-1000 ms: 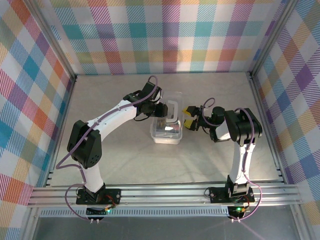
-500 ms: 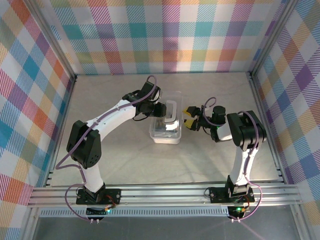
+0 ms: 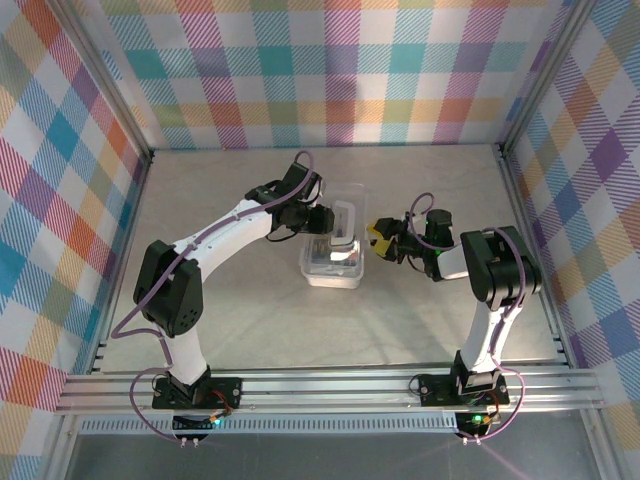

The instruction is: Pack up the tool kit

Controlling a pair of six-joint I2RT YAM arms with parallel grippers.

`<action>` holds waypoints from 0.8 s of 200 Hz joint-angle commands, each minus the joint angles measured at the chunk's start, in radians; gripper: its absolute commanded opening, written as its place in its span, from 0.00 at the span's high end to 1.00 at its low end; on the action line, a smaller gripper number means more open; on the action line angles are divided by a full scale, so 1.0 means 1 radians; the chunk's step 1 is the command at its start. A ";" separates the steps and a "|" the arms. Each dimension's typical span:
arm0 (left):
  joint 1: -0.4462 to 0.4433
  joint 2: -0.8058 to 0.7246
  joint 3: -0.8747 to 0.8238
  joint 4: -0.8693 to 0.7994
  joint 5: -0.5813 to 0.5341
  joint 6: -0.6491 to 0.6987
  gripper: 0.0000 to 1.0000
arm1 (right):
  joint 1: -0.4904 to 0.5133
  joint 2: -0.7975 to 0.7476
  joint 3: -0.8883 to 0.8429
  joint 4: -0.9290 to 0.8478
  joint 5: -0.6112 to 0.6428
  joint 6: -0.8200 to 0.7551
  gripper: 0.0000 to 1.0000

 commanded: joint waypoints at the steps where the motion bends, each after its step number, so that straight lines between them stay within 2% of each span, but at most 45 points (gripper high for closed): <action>1: 0.000 0.090 -0.055 -0.169 -0.008 -0.003 0.58 | 0.004 -0.053 -0.004 -0.013 -0.032 -0.045 0.49; 85: 0.001 0.098 -0.046 -0.167 -0.004 -0.003 0.58 | 0.004 -0.098 0.018 -0.140 -0.014 -0.125 0.55; 160: -0.007 0.111 -0.035 -0.170 -0.004 -0.005 0.58 | 0.027 -0.096 0.048 -0.185 -0.008 -0.155 0.57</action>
